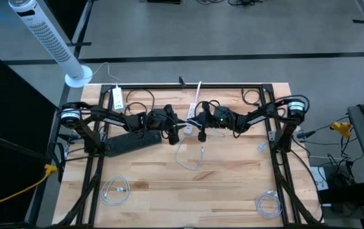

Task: Insert USB
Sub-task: Insert the light blue USB cable into the right white outlet

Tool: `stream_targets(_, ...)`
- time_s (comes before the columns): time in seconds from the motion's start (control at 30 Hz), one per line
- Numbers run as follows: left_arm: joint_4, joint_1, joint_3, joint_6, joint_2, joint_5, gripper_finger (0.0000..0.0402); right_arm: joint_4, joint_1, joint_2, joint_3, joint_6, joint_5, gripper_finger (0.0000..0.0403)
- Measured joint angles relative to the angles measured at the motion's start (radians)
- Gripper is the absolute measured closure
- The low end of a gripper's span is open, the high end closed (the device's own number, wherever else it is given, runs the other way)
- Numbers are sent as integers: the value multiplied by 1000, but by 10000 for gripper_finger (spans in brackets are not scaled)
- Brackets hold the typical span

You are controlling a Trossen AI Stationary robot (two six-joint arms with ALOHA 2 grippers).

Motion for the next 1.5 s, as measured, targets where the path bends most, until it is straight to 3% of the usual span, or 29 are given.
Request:
stream_targets(0.17,57,-3,-22,-55,59,1,337,171,0,142,-1,32,-7,388)
stream_targets(0.3,104,-6,-21,-70,113,1,338,202,0,179,-1,42,-2,388)
stream_targets(0.67,190,-6,-20,-97,214,0,338,200,0,180,-11,65,4,388)
stream_targets(1.5,175,-6,-21,-106,217,1,339,196,0,142,-73,18,53,388)
